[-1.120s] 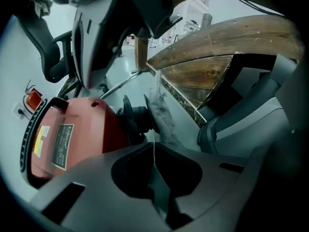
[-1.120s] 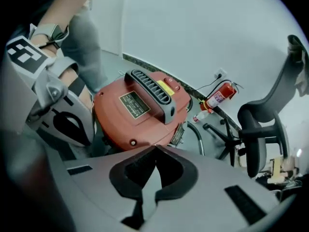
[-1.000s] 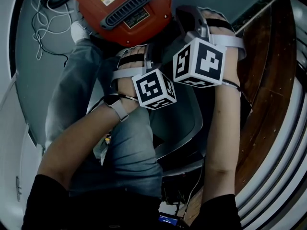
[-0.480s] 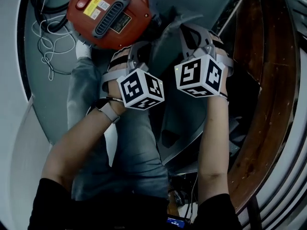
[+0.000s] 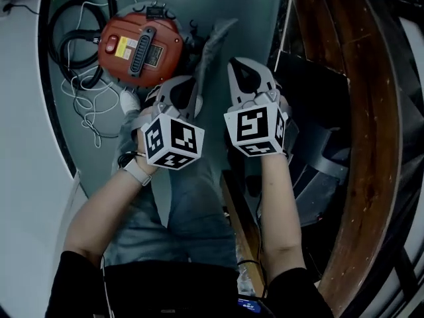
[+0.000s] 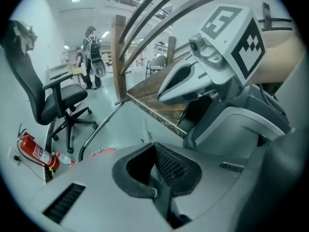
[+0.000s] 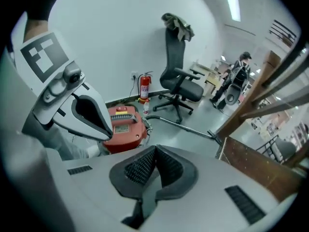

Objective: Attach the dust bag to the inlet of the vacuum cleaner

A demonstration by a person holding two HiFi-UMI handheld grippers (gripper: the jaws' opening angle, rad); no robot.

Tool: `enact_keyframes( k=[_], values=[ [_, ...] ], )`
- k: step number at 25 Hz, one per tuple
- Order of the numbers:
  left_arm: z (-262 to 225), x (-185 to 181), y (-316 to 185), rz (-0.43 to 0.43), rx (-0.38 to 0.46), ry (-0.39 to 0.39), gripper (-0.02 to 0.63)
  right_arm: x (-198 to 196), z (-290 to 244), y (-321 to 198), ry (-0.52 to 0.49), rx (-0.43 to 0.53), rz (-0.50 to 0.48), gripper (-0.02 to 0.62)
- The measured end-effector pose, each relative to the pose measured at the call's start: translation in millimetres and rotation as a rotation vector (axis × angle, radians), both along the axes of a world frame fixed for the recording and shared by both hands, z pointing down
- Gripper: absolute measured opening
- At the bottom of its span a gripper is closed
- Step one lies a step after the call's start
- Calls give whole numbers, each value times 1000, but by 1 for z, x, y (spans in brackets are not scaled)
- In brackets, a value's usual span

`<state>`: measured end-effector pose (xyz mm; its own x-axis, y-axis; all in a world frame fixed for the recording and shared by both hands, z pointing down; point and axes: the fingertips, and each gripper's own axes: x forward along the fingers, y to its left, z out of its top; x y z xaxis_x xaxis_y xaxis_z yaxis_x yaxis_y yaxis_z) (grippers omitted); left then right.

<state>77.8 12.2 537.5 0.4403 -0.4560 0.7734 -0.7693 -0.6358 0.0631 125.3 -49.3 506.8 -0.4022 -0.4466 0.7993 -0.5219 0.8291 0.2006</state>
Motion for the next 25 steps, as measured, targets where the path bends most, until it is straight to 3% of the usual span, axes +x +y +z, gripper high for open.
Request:
enact_keyframes(
  k=[5, 10, 16, 25],
  values=[
    [-77, 7, 10, 96, 38, 69, 15, 5, -75, 28, -197, -3, 185, 26],
    [-163, -9, 24, 136, 113, 115, 14, 10, -162, 50, -351, 65, 319, 26],
    [-259, -37, 38, 77, 150, 178, 14, 15, -261, 74, -533, 102, 409, 26],
    [-395, -53, 38, -1, 227, 245, 14, 27, -388, 106, -619, 184, 459, 26]
  ],
)
